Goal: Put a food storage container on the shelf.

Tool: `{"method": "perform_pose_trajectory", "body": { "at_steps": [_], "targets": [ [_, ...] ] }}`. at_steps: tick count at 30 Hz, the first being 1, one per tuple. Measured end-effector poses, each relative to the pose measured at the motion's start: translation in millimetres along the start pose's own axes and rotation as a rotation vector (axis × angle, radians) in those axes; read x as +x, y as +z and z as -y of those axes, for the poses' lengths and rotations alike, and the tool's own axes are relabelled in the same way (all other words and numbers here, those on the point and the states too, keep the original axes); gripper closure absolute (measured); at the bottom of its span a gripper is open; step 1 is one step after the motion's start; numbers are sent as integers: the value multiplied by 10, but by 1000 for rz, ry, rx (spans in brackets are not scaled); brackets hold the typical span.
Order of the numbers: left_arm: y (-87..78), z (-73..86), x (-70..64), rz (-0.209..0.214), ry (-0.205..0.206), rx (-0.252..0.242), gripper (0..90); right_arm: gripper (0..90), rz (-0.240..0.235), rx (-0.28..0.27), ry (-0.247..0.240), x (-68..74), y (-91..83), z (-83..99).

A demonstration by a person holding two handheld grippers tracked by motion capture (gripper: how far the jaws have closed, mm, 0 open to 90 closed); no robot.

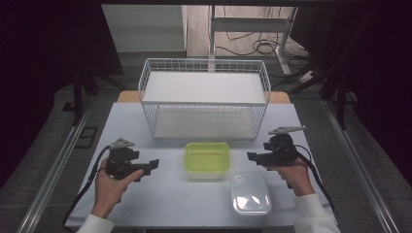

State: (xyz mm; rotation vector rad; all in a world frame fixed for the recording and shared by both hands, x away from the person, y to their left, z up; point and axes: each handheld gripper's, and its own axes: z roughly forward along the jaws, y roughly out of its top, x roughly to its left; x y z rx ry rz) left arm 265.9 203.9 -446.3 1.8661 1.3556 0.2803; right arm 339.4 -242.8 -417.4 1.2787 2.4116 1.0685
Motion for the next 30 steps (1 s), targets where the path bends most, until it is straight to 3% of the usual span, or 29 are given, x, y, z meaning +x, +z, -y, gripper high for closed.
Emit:
{"method": "perform_pose_trajectory", "body": {
  "at_steps": [7, 10, 16, 24, 26, 30],
  "targets": [
    [82, -41, -32, 44, -12, 24, 189, 227, -31, -16, 4, 14, 44, -28],
    [120, -88, -54, 92, -37, 41, 217, 252, -60, -6, -4, 74, 116, -82],
    [233, -198, -91, 105, -48, 67, 225, 285, -78, -4, -13, 125, 153, -186],
    [464, -379, -106, 138, -94, 100, 253, 315, -86, 43, -16, 192, 388, -271],
    [566, -426, -111, 159, -123, 112, 258, 340, -94, 65, 7, 186, 474, -286],
    [707, -468, -144, 167, -125, 141, 277, 368, -105, 95, 34, 153, 605, -296]
  ]
}}
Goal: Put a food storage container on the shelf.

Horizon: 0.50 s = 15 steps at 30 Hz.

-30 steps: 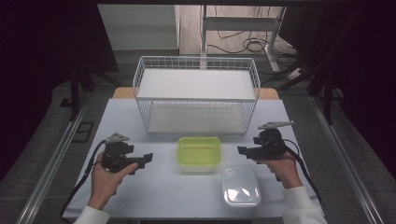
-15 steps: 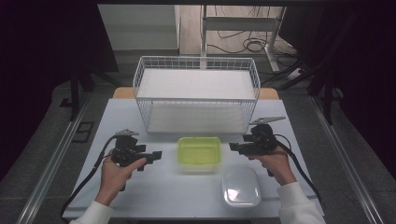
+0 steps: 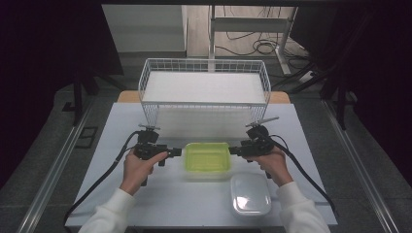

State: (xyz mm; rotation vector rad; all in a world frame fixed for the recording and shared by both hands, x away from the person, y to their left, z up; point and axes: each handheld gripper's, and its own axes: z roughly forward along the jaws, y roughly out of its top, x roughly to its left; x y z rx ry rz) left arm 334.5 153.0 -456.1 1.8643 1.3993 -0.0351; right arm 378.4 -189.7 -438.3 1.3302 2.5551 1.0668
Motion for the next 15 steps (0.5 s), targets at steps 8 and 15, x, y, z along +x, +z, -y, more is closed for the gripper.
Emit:
{"method": "perform_pose_trajectory", "body": {
  "at_steps": [8, 15],
  "targets": [
    [248, -25, 55, 42, -57, 68, 344, 397, -18, 70, 28, -40, 205, 9],
    [378, -11, 80, 66, -100, 85, 398, 423, -18, 100, 48, -69, 301, 31]
  ]
}}
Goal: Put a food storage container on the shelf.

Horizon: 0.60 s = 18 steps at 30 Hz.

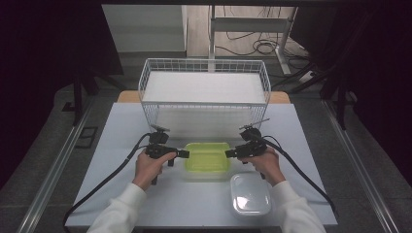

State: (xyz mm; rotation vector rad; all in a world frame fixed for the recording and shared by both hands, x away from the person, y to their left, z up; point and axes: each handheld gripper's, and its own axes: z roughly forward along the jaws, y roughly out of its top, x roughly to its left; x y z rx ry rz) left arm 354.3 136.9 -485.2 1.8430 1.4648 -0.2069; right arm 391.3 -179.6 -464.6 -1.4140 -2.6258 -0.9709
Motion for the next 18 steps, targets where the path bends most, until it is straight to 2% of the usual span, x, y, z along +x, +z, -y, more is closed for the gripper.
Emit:
{"method": "perform_pose_trajectory", "body": {
  "at_steps": [1, 2, 3, 5, 7, 10, 14, 15, 16, 18],
  "targets": [
    [4, 0, 14, -3, 14, 12, 405, 424, -5, 5, 5, -2, 16, 3],
    [27, 5, 11, 4, -1, 10, 413, 429, -12, 12, 7, -3, 35, 7],
    [31, 5, 21, 14, 5, 19, 421, 436, -15, 18, 8, -1, 43, 8],
    [52, 8, 22, 29, -7, 22, 438, 449, -22, 25, 12, -3, 64, 11],
    [57, 9, 29, 27, 0, 30, 449, 455, -26, 29, 13, -6, 71, 12],
    [90, 16, 32, 35, -11, 36, 462, 466, -30, 40, 22, -15, 96, 14],
    [134, 18, 53, 54, -14, 53, 523, 501, -45, 59, 34, -27, 138, 17],
    [152, 21, 49, 58, -28, 45, 523, 501, -45, 59, 34, -27, 138, 17],
    [158, 18, 72, 56, -14, 64, 534, 509, -45, 64, 38, -27, 150, 20],
    [186, 18, 80, 70, -19, 63, 574, 529, -51, 78, 44, -32, 180, 24]
  ]
}}
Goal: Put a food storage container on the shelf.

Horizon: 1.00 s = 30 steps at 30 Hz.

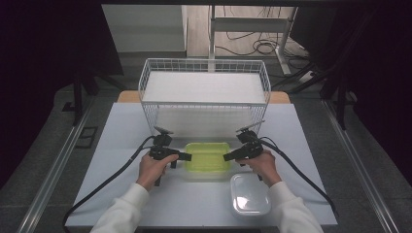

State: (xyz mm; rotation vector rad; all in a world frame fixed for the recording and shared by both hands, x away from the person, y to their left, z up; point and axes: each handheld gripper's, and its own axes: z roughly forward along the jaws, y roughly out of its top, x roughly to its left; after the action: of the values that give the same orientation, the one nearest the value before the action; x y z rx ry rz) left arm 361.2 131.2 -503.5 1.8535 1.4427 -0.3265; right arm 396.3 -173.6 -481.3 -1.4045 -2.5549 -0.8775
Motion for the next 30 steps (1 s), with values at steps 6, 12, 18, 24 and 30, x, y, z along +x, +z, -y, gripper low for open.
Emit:
{"method": "perform_pose_trajectory", "body": {
  "at_steps": [6, 12, 18, 24, 30],
  "targets": [
    [34, 3, 25, 31, -29, 3, 700, 675, -82, -9, 68, -73, -12, 12],
    [-11, -1, -25, 51, -29, -29, 795, 758, -89, -51, 76, -68, -119, 17],
    [-36, 29, -59, 52, -6, -47, 795, 764, -82, -64, 65, -44, -159, 33],
    [-122, 25, -104, 62, 16, -75, 796, 768, -93, -106, 44, -14, -242, 33],
    [-212, 29, -161, 74, 42, -111, 794, 769, -101, -151, 11, 28, -328, 37]
  ]
}}
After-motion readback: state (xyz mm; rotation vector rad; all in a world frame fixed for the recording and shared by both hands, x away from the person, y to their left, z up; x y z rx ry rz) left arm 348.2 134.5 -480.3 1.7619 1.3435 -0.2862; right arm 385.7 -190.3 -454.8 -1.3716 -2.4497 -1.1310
